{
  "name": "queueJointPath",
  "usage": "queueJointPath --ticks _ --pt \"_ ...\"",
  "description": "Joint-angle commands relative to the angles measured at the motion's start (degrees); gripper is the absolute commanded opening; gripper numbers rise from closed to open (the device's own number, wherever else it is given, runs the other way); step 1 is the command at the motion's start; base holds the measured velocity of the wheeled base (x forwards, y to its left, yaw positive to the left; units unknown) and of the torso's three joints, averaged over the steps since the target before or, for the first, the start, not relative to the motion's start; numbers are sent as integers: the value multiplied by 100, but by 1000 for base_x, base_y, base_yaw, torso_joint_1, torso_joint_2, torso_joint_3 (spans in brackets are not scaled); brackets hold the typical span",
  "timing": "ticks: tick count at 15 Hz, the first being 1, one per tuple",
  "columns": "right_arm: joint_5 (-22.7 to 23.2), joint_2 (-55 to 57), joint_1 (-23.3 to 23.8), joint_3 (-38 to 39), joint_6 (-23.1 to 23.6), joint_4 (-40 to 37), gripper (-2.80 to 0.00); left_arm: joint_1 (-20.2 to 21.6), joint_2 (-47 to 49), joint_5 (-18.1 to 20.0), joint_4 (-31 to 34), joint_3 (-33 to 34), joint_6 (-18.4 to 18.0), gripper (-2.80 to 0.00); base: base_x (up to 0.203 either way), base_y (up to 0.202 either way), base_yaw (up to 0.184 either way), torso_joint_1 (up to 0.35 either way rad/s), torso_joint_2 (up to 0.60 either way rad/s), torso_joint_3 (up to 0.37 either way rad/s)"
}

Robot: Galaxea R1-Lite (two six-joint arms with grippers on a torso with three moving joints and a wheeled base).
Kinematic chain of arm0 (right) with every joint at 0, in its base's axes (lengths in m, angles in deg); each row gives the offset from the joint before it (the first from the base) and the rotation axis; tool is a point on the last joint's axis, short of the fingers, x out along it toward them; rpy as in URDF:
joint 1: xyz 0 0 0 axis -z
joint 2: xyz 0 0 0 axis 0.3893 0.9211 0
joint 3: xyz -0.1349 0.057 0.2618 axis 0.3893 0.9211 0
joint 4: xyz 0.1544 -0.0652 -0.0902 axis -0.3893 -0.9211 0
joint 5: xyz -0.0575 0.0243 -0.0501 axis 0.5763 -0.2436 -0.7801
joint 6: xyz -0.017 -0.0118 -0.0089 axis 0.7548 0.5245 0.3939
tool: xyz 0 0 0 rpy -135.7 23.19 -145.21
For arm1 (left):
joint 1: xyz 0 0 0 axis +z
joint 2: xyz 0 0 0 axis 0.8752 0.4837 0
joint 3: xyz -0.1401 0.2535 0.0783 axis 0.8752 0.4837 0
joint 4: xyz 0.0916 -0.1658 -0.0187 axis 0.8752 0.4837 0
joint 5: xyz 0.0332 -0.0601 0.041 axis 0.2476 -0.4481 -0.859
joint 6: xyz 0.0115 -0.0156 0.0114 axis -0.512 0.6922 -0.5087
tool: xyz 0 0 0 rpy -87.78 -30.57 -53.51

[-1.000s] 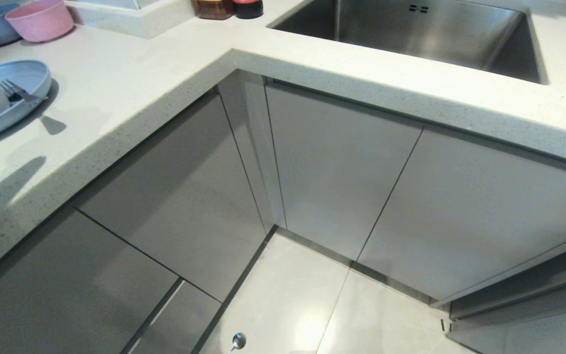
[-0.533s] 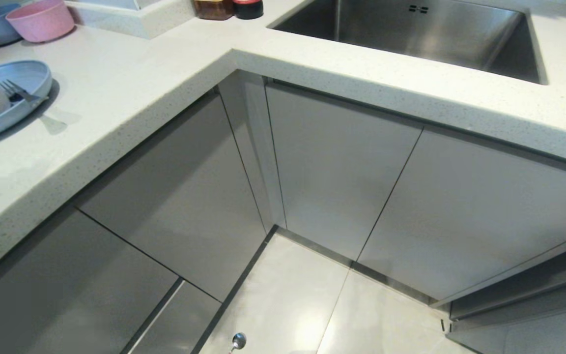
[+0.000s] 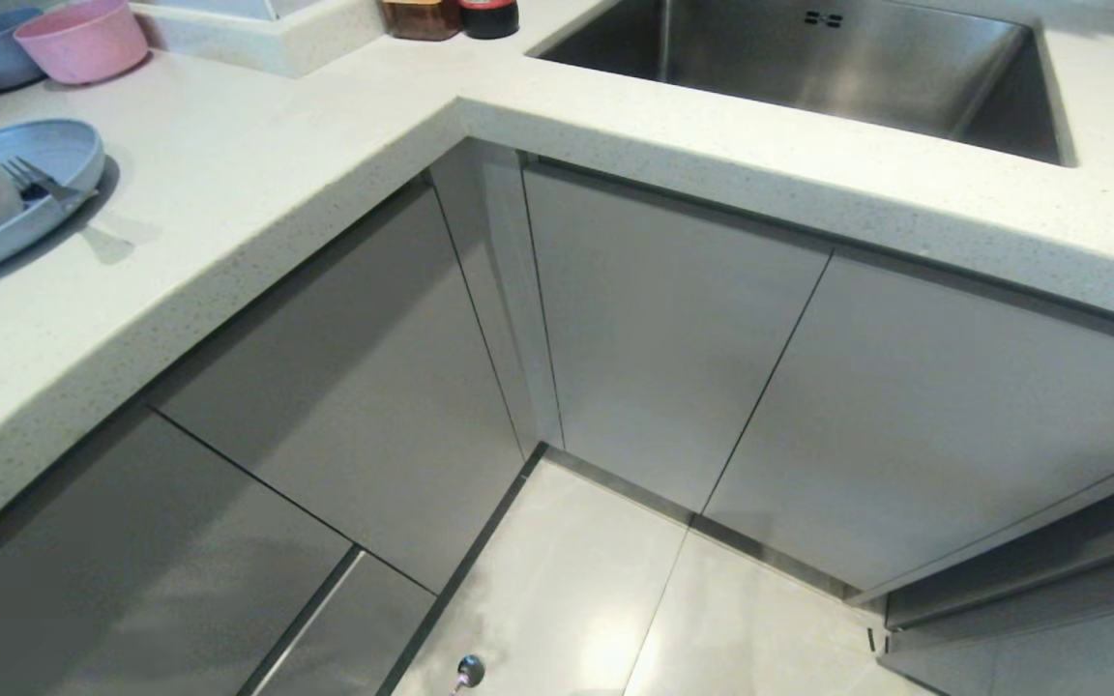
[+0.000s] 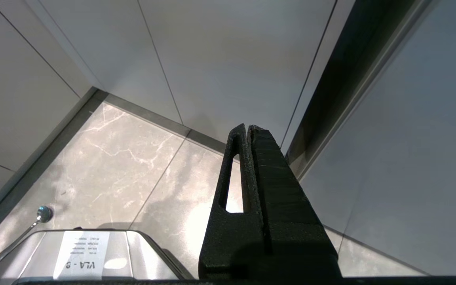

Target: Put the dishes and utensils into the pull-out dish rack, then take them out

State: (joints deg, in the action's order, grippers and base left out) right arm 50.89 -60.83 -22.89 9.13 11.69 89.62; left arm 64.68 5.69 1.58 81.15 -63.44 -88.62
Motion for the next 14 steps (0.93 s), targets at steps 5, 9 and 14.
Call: queueJointPath --ticks 5,9,14 --pt "1 5 -2 8 -2 0 -280 -343 -1461 -803 -1246 2153 -128 -280 0 0 0 0 0 0" --pt "1 5 -2 9 -2 0 -280 -335 -2018 -833 -1945 3633 -110 -280 0 0 0 0 0 0" --pt "1 5 -2 9 -2 0 -280 -334 -2071 -785 -3184 5033 -179 -280 0 0 0 0 0 0"
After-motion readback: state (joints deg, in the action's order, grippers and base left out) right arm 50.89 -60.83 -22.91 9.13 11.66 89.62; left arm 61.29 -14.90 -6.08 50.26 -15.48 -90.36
